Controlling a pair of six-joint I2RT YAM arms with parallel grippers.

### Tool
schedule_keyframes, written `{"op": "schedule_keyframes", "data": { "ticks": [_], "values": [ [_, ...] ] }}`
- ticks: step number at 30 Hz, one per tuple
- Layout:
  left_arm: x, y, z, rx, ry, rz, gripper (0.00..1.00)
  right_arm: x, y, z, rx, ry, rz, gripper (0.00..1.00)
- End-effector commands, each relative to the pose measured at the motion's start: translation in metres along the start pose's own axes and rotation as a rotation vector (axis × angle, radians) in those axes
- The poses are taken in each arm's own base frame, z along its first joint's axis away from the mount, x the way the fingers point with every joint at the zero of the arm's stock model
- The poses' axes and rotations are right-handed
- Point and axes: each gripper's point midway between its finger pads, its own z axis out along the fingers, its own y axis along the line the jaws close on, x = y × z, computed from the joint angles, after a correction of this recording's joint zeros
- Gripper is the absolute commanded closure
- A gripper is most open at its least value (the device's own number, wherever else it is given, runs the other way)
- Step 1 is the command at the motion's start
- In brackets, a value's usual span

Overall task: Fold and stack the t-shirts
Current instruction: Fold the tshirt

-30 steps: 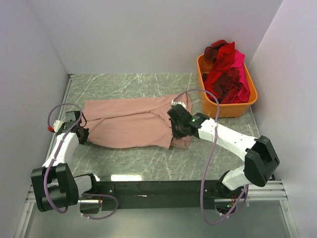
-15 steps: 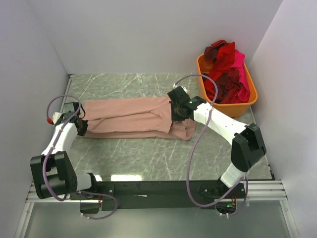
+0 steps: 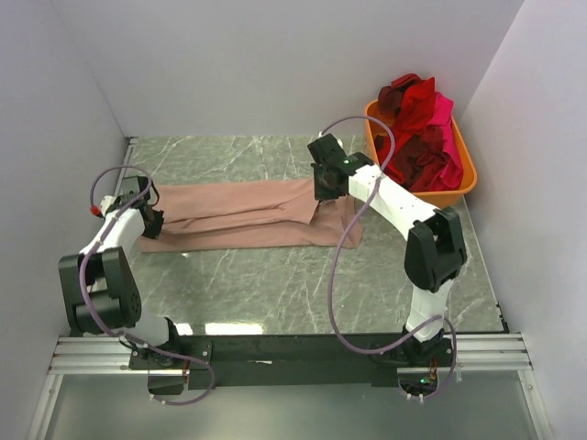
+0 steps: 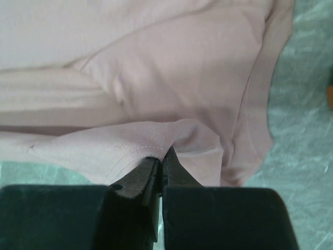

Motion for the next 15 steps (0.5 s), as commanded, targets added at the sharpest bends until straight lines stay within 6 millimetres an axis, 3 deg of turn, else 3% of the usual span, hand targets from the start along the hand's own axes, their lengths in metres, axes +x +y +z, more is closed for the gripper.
{"op": "schedule_keyframes", "data": {
  "ticks": [1, 2, 6, 7, 8, 9, 10, 11, 12, 13, 14, 15],
  "values": [
    [-0.017, -0.030, 0.002, 0.059, -0.040, -0.005, 0.99, -0.018, -0.007, 0.005, 0.028, -0.007, -0.014, 1.00],
    [-0.014, -0.028, 0.008, 0.040, -0.032, 0.002, 0.99, -0.027, -0.006, 0.004, 0.025, -0.019, -0.018, 1.00],
    [-0.020, -0.040, 0.022, 0.027, -0.049, 0.006, 0.98, -0.031, -0.012, 0.034, 0.068, 0.008, -0.029, 0.99],
    [-0.020, -0.042, 0.025, 0.026, -0.049, 0.008, 0.93, -0.037, -0.013, 0.042, 0.070, -0.006, -0.030, 0.98],
    [-0.016, -0.038, 0.033, -0.009, -0.030, 0.022, 0.84, -0.047, -0.010, 0.045, 0.055, -0.025, -0.041, 0.96],
    [-0.022, -0.049, 0.031, 0.008, -0.037, 0.025, 0.52, -0.047, -0.010, 0.061, 0.054, -0.014, -0.046, 0.93],
    [-0.022, -0.054, 0.031, 0.016, -0.028, 0.029, 0.28, -0.067, -0.008, 0.061, 0.041, -0.052, -0.027, 0.87],
    [-0.026, -0.062, 0.031, 0.037, -0.038, 0.036, 0.02, -0.068, -0.008, 0.076, 0.040, -0.046, -0.034, 0.85],
    [-0.028, -0.064, 0.029, 0.042, -0.038, 0.040, 0.01, -0.077, -0.010, 0.083, 0.040, -0.065, -0.026, 0.81],
    [-0.031, -0.067, 0.026, 0.040, -0.046, 0.040, 0.01, -0.105, -0.011, 0.077, 0.028, -0.118, 0.001, 0.70],
    [-0.035, -0.070, 0.022, 0.047, -0.054, 0.046, 0.00, -0.113, -0.012, 0.079, 0.023, -0.118, 0.010, 0.61],
    [-0.038, -0.074, 0.018, 0.060, -0.057, 0.047, 0.01, -0.102, -0.014, 0.092, 0.029, -0.058, 0.007, 0.52]
  ]
}}
